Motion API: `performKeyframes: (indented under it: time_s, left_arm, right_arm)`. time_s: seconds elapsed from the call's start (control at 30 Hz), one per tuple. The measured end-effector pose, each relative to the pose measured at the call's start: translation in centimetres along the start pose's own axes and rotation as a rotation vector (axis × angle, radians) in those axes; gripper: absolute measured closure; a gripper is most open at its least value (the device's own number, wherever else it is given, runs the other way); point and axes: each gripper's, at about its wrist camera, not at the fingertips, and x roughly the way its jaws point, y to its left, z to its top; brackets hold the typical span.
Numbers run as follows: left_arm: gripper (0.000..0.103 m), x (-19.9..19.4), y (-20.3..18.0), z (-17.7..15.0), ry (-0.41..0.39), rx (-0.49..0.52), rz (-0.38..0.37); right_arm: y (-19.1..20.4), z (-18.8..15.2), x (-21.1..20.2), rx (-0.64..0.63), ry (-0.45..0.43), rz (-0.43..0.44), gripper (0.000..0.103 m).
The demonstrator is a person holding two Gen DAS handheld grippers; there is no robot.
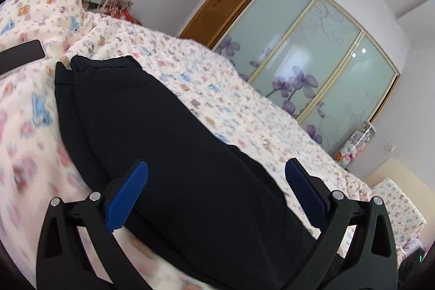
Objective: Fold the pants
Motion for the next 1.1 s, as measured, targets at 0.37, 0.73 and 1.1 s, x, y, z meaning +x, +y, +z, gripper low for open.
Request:
performKeyframes:
  time_s: [0.37,0.73,1.1]
  left_arm:
    - [0.002,2.9,12.8,8.7,0.281,-0.237,-0.052]
    - [0.004,8.6,15.8,9.8,0.424,-0.386,-0.171]
    - [0.084,9.3,19.5,10.9,0.392,-0.53,0.013]
  right_arm:
    - [1.7,-3.2,-0.2,0.022,-0.019,0.2,0.039]
    - [2.3,-4.6,0.2,-0.017,0.03,0.185,0.037]
    - [2.6,-4.9,0.6,-0.04,0.052,0.175,0.037]
